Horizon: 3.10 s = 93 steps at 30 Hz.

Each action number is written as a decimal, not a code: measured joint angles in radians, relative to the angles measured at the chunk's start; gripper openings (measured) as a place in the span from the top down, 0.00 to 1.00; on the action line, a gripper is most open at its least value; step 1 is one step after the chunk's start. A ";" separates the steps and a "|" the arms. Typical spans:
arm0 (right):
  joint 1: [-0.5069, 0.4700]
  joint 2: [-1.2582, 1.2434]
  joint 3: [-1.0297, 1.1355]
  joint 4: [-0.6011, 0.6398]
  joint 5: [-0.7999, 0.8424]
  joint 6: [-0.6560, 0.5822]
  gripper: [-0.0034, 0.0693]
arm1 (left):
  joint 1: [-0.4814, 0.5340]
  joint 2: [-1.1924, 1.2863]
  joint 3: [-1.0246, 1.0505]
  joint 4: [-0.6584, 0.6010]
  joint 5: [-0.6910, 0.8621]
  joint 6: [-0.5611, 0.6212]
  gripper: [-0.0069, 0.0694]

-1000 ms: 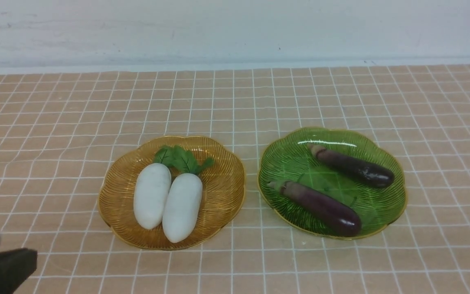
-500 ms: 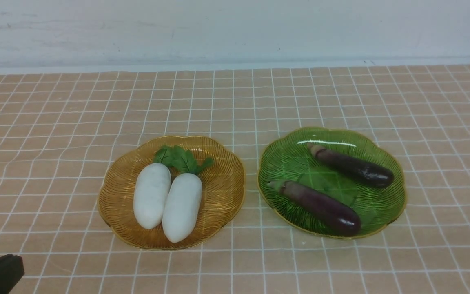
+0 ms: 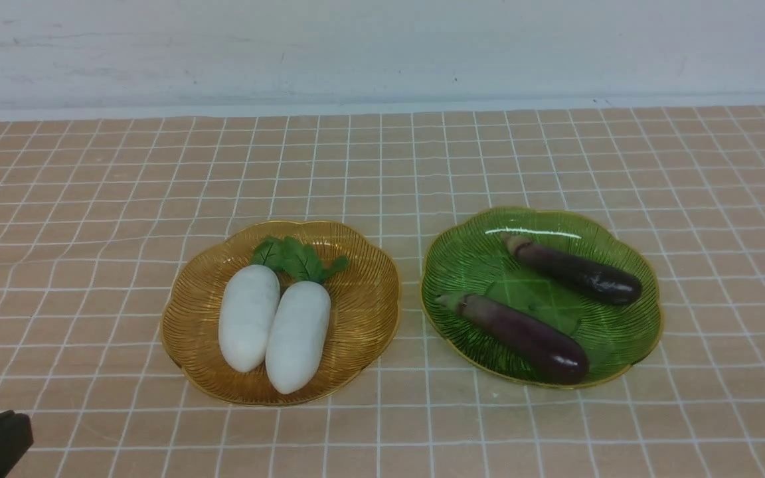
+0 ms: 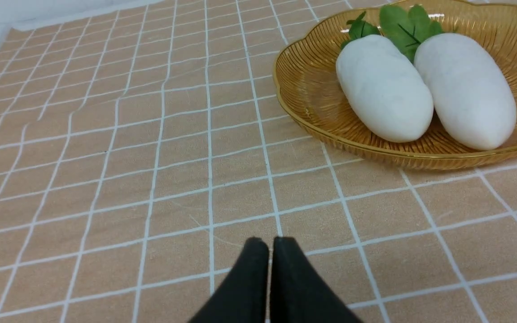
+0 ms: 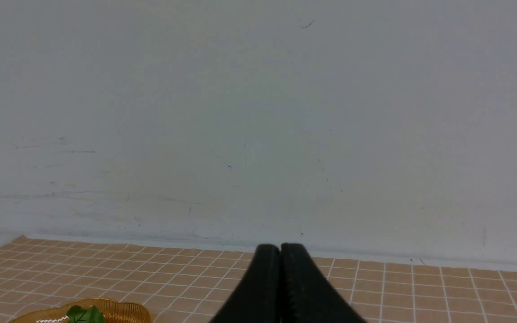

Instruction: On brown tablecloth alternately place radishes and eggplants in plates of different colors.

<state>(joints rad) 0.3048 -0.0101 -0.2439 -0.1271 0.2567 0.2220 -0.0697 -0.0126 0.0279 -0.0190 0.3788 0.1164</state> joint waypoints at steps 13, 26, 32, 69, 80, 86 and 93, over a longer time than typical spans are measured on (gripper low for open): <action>0.000 0.000 0.000 0.000 0.000 0.000 0.97 | 0.000 0.000 0.000 -0.003 0.000 0.000 0.91; 0.000 0.000 0.000 -0.017 0.002 0.000 0.97 | 0.000 0.000 0.000 -0.003 0.000 0.000 0.91; 0.000 0.000 0.000 -0.034 0.008 0.000 0.97 | 0.000 0.000 0.000 -0.003 0.001 0.000 0.91; -0.181 0.000 0.068 0.127 0.067 -0.195 0.97 | 0.000 0.000 0.000 -0.003 0.001 0.000 0.91; -0.386 0.000 0.270 0.127 0.133 -0.196 0.97 | 0.000 0.000 0.000 -0.003 0.002 0.000 0.91; -0.386 0.000 0.270 0.127 0.133 -0.196 0.97 | 0.000 0.000 0.000 -0.003 0.002 0.000 0.91; -0.386 0.000 0.270 0.127 0.133 -0.196 0.97 | 0.000 0.000 0.000 -0.003 0.002 0.000 0.91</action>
<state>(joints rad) -0.0809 -0.0101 0.0261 0.0000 0.3897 0.0260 -0.0697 -0.0126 0.0279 -0.0217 0.3805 0.1164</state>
